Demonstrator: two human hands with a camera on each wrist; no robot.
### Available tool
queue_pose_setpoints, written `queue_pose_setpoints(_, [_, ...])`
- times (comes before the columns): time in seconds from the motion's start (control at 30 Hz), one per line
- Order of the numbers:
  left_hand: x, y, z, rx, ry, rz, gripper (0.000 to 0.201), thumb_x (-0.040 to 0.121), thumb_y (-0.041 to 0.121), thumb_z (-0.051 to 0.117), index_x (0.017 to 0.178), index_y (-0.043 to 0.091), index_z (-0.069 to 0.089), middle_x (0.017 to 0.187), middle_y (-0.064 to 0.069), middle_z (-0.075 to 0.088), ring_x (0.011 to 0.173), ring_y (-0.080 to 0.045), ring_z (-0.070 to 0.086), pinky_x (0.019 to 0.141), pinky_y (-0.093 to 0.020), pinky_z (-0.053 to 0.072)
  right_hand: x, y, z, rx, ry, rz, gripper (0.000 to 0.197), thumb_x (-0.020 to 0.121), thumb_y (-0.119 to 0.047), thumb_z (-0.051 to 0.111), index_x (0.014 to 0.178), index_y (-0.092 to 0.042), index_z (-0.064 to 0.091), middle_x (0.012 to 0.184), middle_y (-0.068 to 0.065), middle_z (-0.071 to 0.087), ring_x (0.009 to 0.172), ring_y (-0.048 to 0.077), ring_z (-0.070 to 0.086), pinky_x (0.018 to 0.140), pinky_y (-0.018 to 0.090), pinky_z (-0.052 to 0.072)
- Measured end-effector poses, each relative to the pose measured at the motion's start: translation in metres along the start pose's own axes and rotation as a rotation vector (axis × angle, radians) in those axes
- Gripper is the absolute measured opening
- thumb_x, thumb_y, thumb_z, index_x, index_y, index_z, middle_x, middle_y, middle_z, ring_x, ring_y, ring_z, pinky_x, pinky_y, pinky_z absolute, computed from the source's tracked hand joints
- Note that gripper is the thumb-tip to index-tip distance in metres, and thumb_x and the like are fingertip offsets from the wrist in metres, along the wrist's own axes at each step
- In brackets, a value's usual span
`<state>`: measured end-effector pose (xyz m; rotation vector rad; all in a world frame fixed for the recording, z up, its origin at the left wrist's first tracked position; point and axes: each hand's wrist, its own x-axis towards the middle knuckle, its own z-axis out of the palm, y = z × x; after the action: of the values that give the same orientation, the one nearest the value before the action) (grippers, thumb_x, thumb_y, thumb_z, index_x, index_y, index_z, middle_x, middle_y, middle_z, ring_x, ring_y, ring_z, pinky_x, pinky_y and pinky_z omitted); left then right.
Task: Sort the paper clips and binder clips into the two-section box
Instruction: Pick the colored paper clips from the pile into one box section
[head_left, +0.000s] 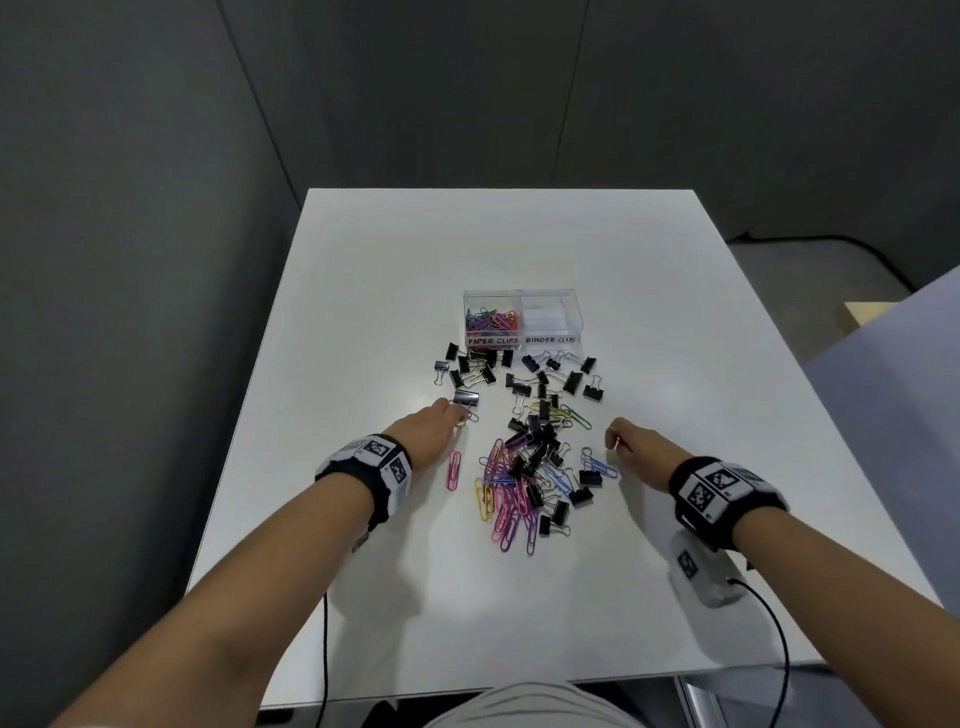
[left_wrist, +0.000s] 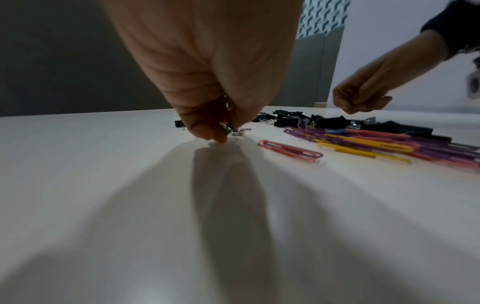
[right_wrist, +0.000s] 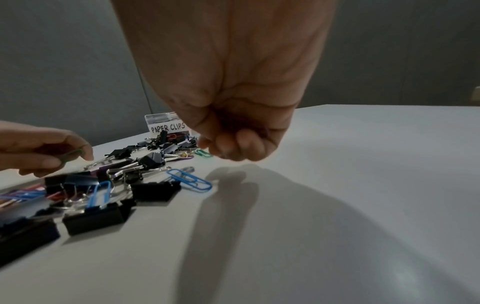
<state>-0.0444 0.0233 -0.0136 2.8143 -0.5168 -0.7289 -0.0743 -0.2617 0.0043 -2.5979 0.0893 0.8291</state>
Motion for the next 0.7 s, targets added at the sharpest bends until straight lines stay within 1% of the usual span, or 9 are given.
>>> queue_pose_setpoints(0.07, [-0.003,-0.002,-0.002,-0.014,0.029,-0.008,0.039,0.098,0.006,0.029,0.136,0.009,0.036,0.136,-0.015,0.039,0.117,-0.033,0.05,0.096,-0.041,0.039,-0.001,0.002,0.001,-0.011,-0.006,-0.016,0.008,0.094,-0.007,0.035,0.093,-0.013,0.04,0.088,0.01,0.052,0.074,0.02,0.043,0.057,0.023,0.03])
queue_pose_setpoints(0.13, [-0.005,-0.004,-0.004,-0.039,0.016,-0.021,0.034,0.096,0.005,0.03,0.129,0.009,0.04,0.133,-0.015,0.045,0.114,-0.032,0.051,0.095,-0.039,0.039,-0.003,0.004,0.004,-0.04,-0.025,-0.032,0.001,0.094,-0.014,0.041,0.093,-0.014,0.041,0.087,0.007,0.053,0.069,0.017,0.044,0.056,0.021,0.031])
queue_pose_setpoints(0.2, [-0.007,-0.004,-0.006,-0.037,-0.016,-0.029,0.03,0.095,0.006,0.031,0.122,0.01,0.043,0.127,-0.015,0.054,0.11,-0.03,0.053,0.092,-0.037,0.04,-0.002,0.005,0.007,-0.099,-0.041,-0.044,0.012,0.093,-0.022,0.05,0.096,-0.016,0.04,0.09,0.004,0.052,0.074,0.018,0.047,0.059,0.023,0.035])
queue_pose_setpoints(0.3, [-0.014,0.003,-0.004,0.092,-0.035,0.0,0.024,0.096,0.022,0.036,0.113,0.01,0.048,0.114,-0.012,0.063,0.092,-0.028,0.057,0.081,-0.033,0.043,0.003,0.002,0.01,-0.111,0.002,-0.048,0.016,0.091,-0.026,0.056,0.095,-0.016,0.044,0.097,0.007,0.057,0.085,0.019,0.049,0.074,0.026,0.038])
queue_pose_setpoints(0.37, [-0.018,0.006,0.0,0.214,-0.039,0.035,0.026,0.094,0.036,0.041,0.098,0.011,0.05,0.106,-0.009,0.065,0.08,-0.024,0.053,0.073,-0.03,0.042,0.006,-0.002,0.014,-0.095,0.014,-0.059,0.015,0.092,-0.024,0.056,0.097,-0.011,0.051,0.102,0.009,0.06,0.087,0.018,0.05,0.078,0.028,0.04])
queue_pose_setpoints(0.4, [-0.018,0.007,0.002,0.26,-0.051,0.049,0.028,0.093,0.041,0.044,0.093,0.013,0.048,0.105,-0.008,0.065,0.081,-0.025,0.055,0.073,-0.03,0.043,0.007,-0.005,0.015,-0.091,0.01,-0.066,0.013,0.092,-0.023,0.055,0.096,-0.01,0.052,0.101,0.009,0.06,0.087,0.017,0.049,0.079,0.028,0.04])
queue_pose_setpoints(0.47, [-0.017,0.009,0.006,0.28,-0.08,0.048,0.033,0.092,0.043,0.048,0.097,0.011,0.051,0.106,-0.007,0.063,0.092,-0.027,0.06,0.076,-0.032,0.045,0.007,-0.011,0.019,-0.08,0.003,-0.078,0.011,0.092,-0.022,0.054,0.09,-0.013,0.048,0.098,0.009,0.06,0.086,0.017,0.049,0.078,0.028,0.039])
queue_pose_setpoints(0.6, [-0.013,0.012,0.012,0.101,-0.07,0.009,0.027,0.096,0.031,0.045,0.108,0.008,0.055,0.114,-0.009,0.06,0.103,-0.025,0.059,0.085,-0.034,0.046,0.009,-0.021,0.025,-0.081,-0.008,-0.083,0.016,0.094,-0.02,0.049,0.085,-0.01,0.042,0.088,0.007,0.051,0.081,0.018,0.046,0.071,0.026,0.035])
queue_pose_setpoints(0.7, [-0.013,0.011,0.015,0.066,-0.044,0.034,0.027,0.096,0.028,0.046,0.111,0.007,0.055,0.12,-0.01,0.052,0.108,-0.026,0.055,0.089,-0.034,0.044,0.01,-0.024,0.026,-0.055,0.01,-0.087,0.015,0.096,-0.017,0.042,0.085,-0.01,0.038,0.076,0.003,0.046,0.077,0.019,0.044,0.059,0.025,0.032])
